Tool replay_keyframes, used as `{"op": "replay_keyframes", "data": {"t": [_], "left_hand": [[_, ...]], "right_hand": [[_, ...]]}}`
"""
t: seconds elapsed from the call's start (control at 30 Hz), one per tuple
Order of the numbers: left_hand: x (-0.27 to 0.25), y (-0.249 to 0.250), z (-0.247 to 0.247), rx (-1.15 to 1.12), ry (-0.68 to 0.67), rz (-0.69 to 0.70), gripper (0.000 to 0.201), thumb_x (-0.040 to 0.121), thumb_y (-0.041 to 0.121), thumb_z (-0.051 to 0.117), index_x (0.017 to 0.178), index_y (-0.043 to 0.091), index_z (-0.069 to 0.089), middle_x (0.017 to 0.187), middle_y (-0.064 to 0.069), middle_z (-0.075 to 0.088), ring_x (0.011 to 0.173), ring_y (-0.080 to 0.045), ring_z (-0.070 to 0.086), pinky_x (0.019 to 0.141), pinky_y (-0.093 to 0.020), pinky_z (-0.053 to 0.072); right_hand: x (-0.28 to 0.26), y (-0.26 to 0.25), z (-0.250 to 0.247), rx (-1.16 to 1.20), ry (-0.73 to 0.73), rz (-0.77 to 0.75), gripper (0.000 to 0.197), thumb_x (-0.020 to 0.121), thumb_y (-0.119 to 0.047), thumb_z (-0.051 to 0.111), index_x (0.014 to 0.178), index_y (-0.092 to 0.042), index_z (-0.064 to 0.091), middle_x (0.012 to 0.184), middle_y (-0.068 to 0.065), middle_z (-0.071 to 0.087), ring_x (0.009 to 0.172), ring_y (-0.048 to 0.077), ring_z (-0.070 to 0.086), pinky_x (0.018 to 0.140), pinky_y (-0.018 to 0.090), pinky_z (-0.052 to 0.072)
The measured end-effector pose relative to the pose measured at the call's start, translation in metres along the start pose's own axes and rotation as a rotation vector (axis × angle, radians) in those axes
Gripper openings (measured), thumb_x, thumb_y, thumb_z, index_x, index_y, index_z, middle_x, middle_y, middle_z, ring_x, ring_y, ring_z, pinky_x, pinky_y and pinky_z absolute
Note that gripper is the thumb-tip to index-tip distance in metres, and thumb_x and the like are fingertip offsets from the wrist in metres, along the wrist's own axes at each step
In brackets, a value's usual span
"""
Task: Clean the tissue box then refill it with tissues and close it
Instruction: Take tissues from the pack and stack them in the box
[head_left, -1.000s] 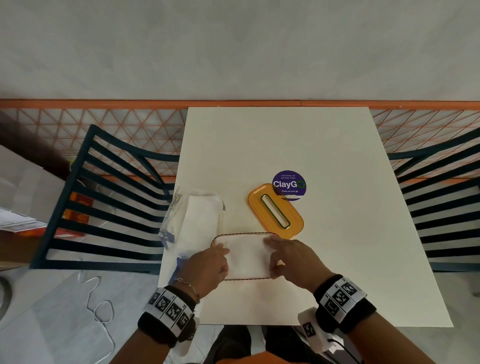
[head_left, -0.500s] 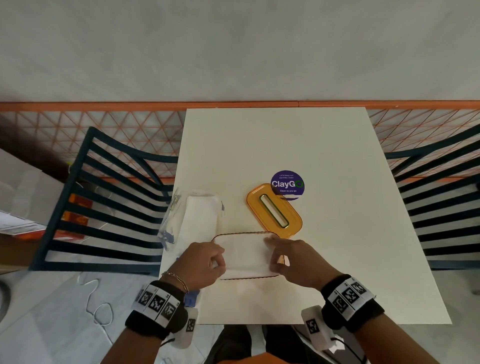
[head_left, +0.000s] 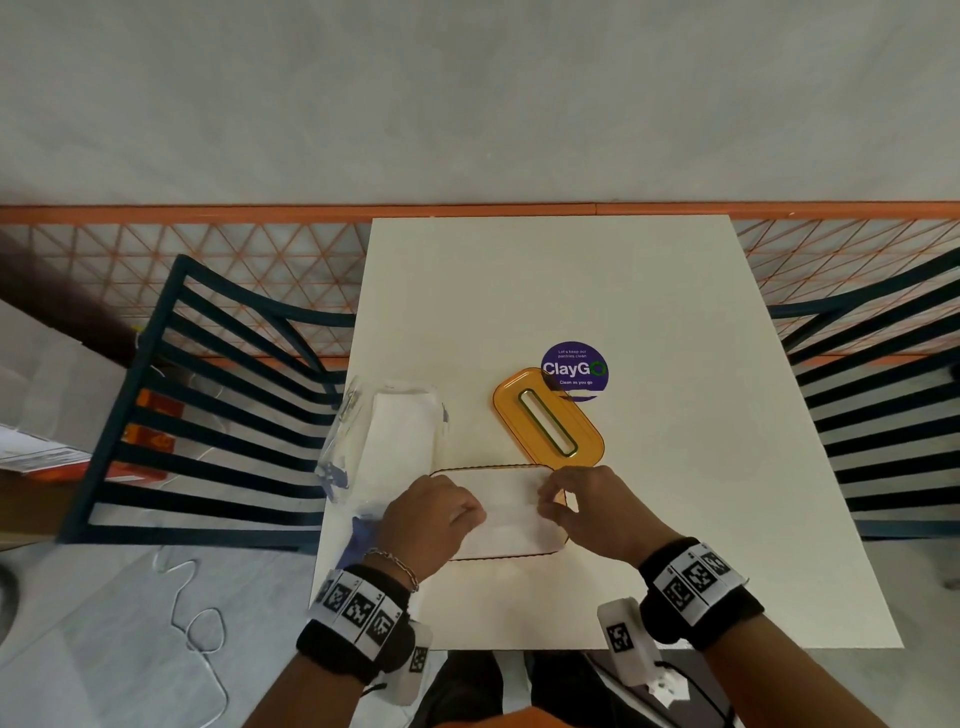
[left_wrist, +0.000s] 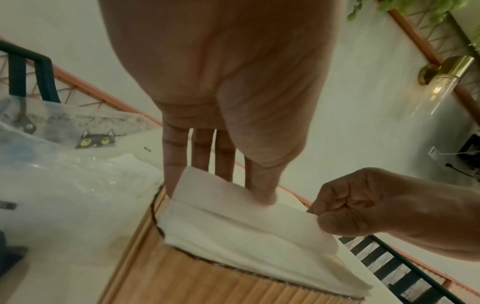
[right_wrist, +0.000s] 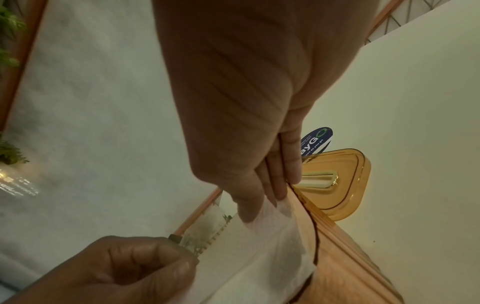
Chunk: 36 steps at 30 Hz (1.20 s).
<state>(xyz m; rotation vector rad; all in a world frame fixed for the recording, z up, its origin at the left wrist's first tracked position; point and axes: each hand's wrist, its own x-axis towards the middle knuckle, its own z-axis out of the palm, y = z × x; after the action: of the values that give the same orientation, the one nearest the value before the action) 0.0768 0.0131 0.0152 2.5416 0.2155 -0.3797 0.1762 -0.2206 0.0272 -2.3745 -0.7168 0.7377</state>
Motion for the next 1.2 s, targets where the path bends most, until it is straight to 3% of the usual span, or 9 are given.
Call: {"op": "replay_keyframes", "data": {"t": [0.17,0.27,0.4,0.53,0.77,0.83,0.97,1.1,1.2], "left_hand": [[0.004,-0.003,0.006,-0.023,0.039,-0.026,0.025,0.097,0.045,0.060,0.108,0.027,0.073,0.109,0.008,0.068,0.107,-0.012,0.055,0.084,-0.024,0.046],[0.005,-0.008,0.007,-0.084,0.028,-0.051,0.027,0.093,0.045,0.065,0.111,0.024,0.070,0.110,0.008,0.067,0.107,-0.011,0.056,0.085,-0.024,0.046],[0.008,-0.013,0.008,-0.066,0.023,-0.075,0.022,0.094,0.043,0.066,0.103,0.025,0.072,0.104,0.008,0.070,0.104,-0.013,0.057,0.088,-0.031,0.051],[0.010,-0.012,0.010,-0.060,0.057,-0.075,0.022,0.093,0.044,0.066,0.103,0.026,0.072,0.101,0.009,0.071,0.101,-0.011,0.059,0.086,-0.031,0.053],[0.011,-0.013,0.011,-0.015,0.056,-0.073,0.021,0.093,0.045,0.066,0.104,0.027,0.071,0.102,0.010,0.071,0.101,-0.011,0.059,0.087,-0.028,0.051],[0.011,-0.013,0.011,-0.041,0.065,-0.080,0.019,0.093,0.045,0.066,0.101,0.028,0.070,0.101,0.010,0.071,0.100,-0.010,0.059,0.085,-0.027,0.051],[0.010,-0.013,0.011,-0.079,0.064,-0.084,0.019,0.093,0.044,0.066,0.103,0.028,0.070,0.101,0.012,0.069,0.099,-0.008,0.057,0.083,-0.024,0.049],[0.010,-0.016,0.008,-0.141,0.017,-0.099,0.032,0.088,0.047,0.072,0.113,0.027,0.070,0.103,0.013,0.064,0.098,-0.007,0.056,0.085,-0.022,0.046],[0.011,-0.019,0.005,-0.162,0.012,-0.100,0.033,0.085,0.042,0.077,0.112,0.024,0.073,0.105,0.011,0.068,0.100,-0.008,0.061,0.089,-0.025,0.050]], "right_hand": [[0.003,-0.006,-0.001,-0.038,0.001,0.007,0.008,0.096,-0.025,0.068,0.102,-0.024,0.073,0.106,-0.011,0.072,0.095,0.008,0.065,0.087,0.023,0.054],[0.005,-0.010,0.001,-0.073,0.007,0.036,0.011,0.097,-0.026,0.066,0.107,-0.023,0.070,0.106,-0.006,0.073,0.096,0.012,0.068,0.086,0.026,0.056],[0.007,-0.011,0.003,-0.143,-0.062,0.064,0.044,0.082,-0.046,0.079,0.120,-0.032,0.063,0.110,-0.005,0.066,0.101,0.015,0.061,0.086,0.030,0.053],[0.010,-0.010,0.006,-0.289,-0.135,0.040,0.061,0.077,-0.028,0.085,0.132,-0.032,0.060,0.119,-0.003,0.064,0.106,0.018,0.056,0.086,0.027,0.047],[0.022,-0.009,0.014,-0.352,-0.132,-0.034,0.059,0.077,-0.014,0.082,0.131,-0.027,0.060,0.125,-0.003,0.066,0.111,0.020,0.056,0.091,0.030,0.050],[0.023,-0.009,0.013,-0.341,-0.121,-0.046,0.057,0.078,-0.019,0.082,0.130,-0.026,0.061,0.125,-0.004,0.066,0.111,0.019,0.057,0.090,0.029,0.049],[0.024,-0.011,0.009,-0.224,-0.066,-0.025,0.040,0.089,-0.048,0.072,0.122,-0.026,0.068,0.113,-0.005,0.070,0.102,0.016,0.058,0.084,0.026,0.047],[0.026,-0.008,0.010,-0.146,-0.036,0.022,0.026,0.094,-0.041,0.069,0.113,-0.023,0.073,0.106,-0.003,0.072,0.090,0.010,0.056,0.077,0.019,0.045],[0.027,-0.004,0.011,-0.066,-0.054,0.065,0.023,0.094,-0.037,0.070,0.111,-0.022,0.073,0.103,-0.006,0.072,0.082,0.005,0.055,0.069,0.012,0.040]]}}
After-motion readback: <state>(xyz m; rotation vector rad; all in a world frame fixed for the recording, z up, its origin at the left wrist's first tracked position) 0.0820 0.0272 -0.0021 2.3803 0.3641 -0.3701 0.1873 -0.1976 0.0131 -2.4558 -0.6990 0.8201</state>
